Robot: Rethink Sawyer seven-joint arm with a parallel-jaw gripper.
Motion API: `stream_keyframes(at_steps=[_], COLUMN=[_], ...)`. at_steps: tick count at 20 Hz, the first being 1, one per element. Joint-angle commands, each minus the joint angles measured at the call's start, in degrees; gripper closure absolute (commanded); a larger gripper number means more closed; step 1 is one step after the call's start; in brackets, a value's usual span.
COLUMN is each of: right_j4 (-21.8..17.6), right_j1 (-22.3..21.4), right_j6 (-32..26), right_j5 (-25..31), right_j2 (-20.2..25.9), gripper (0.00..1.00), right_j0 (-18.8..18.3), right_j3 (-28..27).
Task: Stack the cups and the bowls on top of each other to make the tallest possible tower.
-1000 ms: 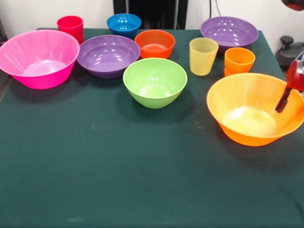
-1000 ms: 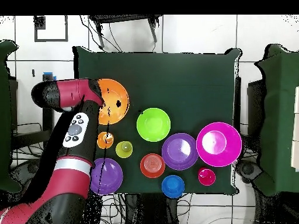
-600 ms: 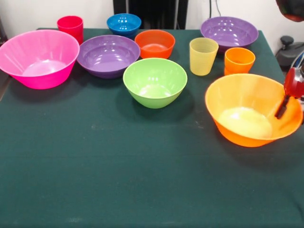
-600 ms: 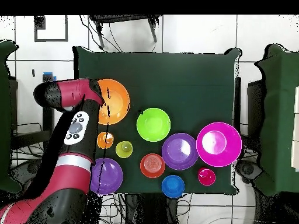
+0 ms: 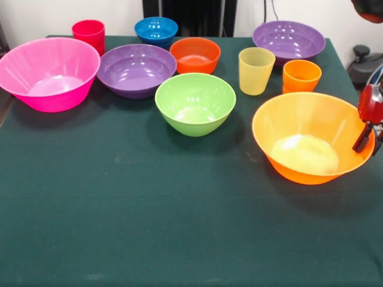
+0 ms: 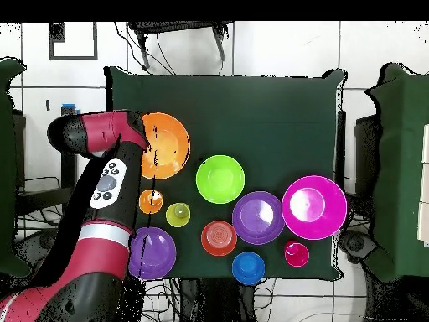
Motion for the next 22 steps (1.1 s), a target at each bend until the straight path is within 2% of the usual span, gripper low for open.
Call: stream_keyframes(at_steps=[1, 6, 9, 12, 16, 22], right_j4=[0.6, 1.9, 4.4, 8.9, 10.5, 13.8], right_j1=[1.8, -0.1, -2.6, -6.2, -11.0, -16.1], right_j6=[9.4, 9.3, 8.4, 6.6, 3.1, -1.4], right_j5=[-0.7, -0.8, -0.4, 0.8, 6.6, 9.8], right_j2=[5.4, 7.4, 10.7, 16.2, 18.0, 23.3], gripper=[1.0, 1.0, 1.0, 1.0, 1.0, 1.0], right_j0=[-0.3, -0.9, -2.6, -6.2, -10.0, -16.9], right_j3=[0.2, 3.0, 6.6, 11.2, 13.7, 18.7])
